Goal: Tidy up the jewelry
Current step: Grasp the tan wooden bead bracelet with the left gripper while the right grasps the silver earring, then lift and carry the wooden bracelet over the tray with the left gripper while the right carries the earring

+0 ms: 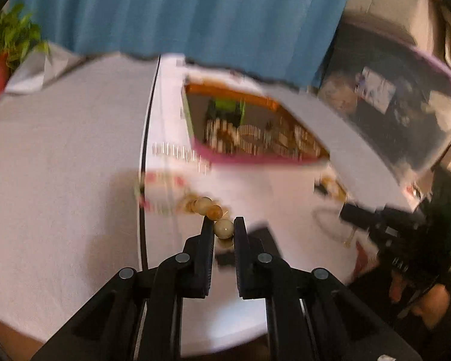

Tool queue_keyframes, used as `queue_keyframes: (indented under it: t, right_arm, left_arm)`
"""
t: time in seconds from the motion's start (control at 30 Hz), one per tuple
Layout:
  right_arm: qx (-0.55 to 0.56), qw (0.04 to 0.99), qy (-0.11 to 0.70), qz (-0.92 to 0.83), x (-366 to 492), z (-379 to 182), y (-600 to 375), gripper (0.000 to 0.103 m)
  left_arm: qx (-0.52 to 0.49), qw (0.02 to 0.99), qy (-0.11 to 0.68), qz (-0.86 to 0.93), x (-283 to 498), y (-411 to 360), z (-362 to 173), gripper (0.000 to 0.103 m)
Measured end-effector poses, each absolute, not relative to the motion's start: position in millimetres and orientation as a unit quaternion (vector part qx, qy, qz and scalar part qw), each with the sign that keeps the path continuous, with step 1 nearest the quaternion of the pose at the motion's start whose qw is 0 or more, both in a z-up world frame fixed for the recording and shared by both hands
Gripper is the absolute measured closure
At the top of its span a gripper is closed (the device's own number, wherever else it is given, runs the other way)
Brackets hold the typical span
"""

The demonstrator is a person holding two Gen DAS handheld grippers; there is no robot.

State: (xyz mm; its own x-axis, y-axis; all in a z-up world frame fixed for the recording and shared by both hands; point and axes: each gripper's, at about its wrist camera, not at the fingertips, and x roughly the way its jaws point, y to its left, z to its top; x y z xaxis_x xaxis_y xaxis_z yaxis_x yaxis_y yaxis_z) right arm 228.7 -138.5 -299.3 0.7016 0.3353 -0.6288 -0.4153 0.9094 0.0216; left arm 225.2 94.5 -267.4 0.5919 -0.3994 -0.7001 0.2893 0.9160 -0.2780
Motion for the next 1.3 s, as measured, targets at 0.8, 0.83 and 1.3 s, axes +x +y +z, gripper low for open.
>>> queue_keyframes:
  t: [0.8,0.83,1.3]
  right_arm:
    - [-0.034,0.908,0.368,0.197,242.4,-299.3,-143.9,0.095]
    - [-0.03,0.91,0.364,0.197,240.6,-294.5,-144.6,0.095]
    - [-0.037,0.931,0.322,0.169,197.8,-197.6,-146.5,0.095]
  left_arm:
    - [-0.068,0.892,0.407,-0.187,233.8,78.7,-250.6,0.093]
    - [-0.074,0.894,0.402,-0.183,233.4,77.3,-244.3,0.093]
    - [-0.102,0.915,0.35,-0.172,202.1,69.6,-180.2,0.093]
